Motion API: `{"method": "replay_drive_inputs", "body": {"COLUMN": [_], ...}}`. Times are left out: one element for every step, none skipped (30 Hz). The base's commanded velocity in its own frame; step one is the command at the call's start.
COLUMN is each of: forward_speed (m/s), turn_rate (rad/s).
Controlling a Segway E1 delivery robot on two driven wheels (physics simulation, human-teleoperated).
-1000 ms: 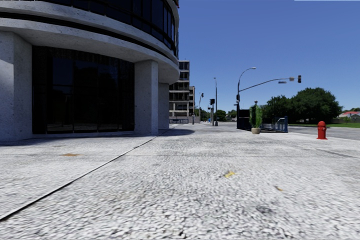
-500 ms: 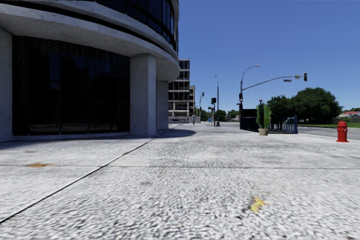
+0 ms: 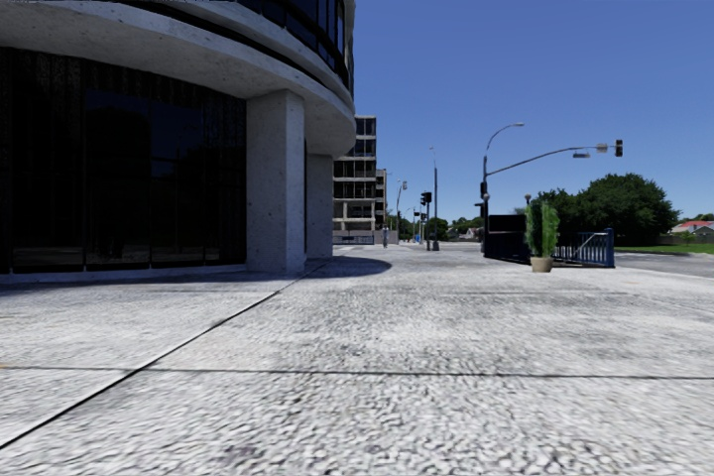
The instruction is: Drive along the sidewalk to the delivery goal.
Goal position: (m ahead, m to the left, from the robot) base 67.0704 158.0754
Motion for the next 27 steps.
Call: {"method": "replay_drive_inputs", "body": {"forward_speed": [2.0, 2.0, 2.0, 2.0, 2.0, 2.0, 2.0, 2.0, 2.0, 2.0, 2.0, 2.0, 2.0, 2.0, 2.0, 2.0, 2.0, 2.0, 2.0, 2.0, 2.0, 2.0, 2.0, 2.0, 2.0, 2.0, 2.0], "turn_rate": [0.0, 0.0, 0.0, 0.0, -0.05, -0.08, -0.08, -0.08, -0.09, -0.09, -0.09, -0.09, -0.09, -0.08, -0.08, 0.0, 0.0, 0.0, 0.0, 0.0, 0.0, 0.0, 0.0, 0.0, 0.0, 0.0, 0.0]}}
